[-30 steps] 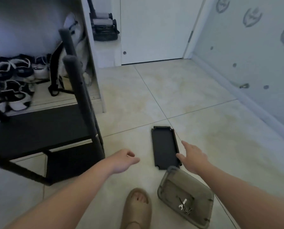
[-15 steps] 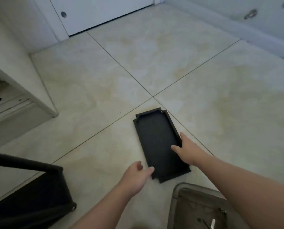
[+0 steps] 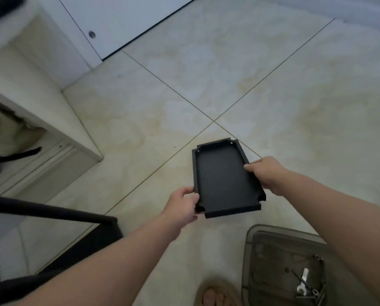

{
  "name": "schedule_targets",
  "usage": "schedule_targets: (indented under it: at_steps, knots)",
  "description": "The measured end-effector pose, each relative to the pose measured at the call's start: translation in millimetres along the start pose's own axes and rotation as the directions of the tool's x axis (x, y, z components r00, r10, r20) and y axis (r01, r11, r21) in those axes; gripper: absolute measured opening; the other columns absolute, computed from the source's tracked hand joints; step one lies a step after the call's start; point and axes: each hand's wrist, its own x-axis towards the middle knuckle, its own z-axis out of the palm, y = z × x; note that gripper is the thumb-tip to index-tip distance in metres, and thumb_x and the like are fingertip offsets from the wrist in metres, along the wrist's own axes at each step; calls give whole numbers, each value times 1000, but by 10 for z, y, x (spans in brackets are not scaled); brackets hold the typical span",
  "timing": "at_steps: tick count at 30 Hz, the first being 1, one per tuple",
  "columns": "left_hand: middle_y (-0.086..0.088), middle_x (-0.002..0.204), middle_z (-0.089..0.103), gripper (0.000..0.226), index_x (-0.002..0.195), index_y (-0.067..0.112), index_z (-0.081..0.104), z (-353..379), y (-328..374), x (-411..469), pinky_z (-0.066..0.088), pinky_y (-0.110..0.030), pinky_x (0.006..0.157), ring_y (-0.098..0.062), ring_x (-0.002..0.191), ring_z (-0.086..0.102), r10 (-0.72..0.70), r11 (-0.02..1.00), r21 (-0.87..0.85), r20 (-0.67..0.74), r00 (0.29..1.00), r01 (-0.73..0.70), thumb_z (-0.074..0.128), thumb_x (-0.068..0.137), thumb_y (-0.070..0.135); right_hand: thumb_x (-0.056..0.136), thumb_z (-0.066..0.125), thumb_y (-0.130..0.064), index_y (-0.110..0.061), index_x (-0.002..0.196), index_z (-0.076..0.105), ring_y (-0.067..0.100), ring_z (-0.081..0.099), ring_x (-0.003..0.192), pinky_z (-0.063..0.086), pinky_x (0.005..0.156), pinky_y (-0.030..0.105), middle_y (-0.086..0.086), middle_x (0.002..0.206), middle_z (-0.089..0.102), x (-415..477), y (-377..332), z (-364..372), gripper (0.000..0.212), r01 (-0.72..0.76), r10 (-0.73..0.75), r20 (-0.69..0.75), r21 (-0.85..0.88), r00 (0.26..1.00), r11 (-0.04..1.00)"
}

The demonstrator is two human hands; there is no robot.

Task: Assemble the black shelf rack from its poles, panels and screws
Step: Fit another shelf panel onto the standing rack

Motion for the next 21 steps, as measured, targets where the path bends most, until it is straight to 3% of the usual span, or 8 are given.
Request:
schedule_targets:
  at_steps: [6,12,15,18,21]
  knots:
    - [2,86,67,19,98,24,62,-510,275,-820,53,-28,71,-4,56,67,59,994,95,-20,998,-57,46,104,14,102,57,-14,-5,100,61,23,64,73,52,57,31,9,83,66,-762,-302,-89,10,-138,80,310,169,947,976]
    - [4,86,68,18,97,28,61,-873,442,-1895,54,-25,67,-4,59,66,200,978,81,-85,976,-193,48,103,17,101,51,-19,-9,99,60,24,63,71,53,54,29,9,86,64,-1823,-655,-189,14,-19,-74,368,244,927,970]
    - [7,88,68,16,104,30,59,-1033,459,-2481,53,-26,69,-9,70,65,299,953,90,-121,947,-289,48,103,18,101,52,-16,-7,105,62,25,67,70,57,57,32,12,91,68,-2454,-855,-286,15,102,-212,332,318,919,942]
    - [10,100,69,25,126,25,59,-1225,435,-3081,47,-25,68,-13,80,62,462,879,207,-148,875,-429,51,103,24,100,54,-14,-5,103,64,24,72,63,59,54,32,9,78,72,-3163,-1102,-377,14,226,-340,287,365,896,903]
    - [12,135,59,51,139,28,56,-1457,411,-3740,40,-27,97,-9,119,53,633,728,439,-135,762,-527,46,98,57,99,55,-13,-4,104,65,22,72,61,59,53,31,9,81,71,-3953,-1379,-397,14,357,-464,244,377,852,855]
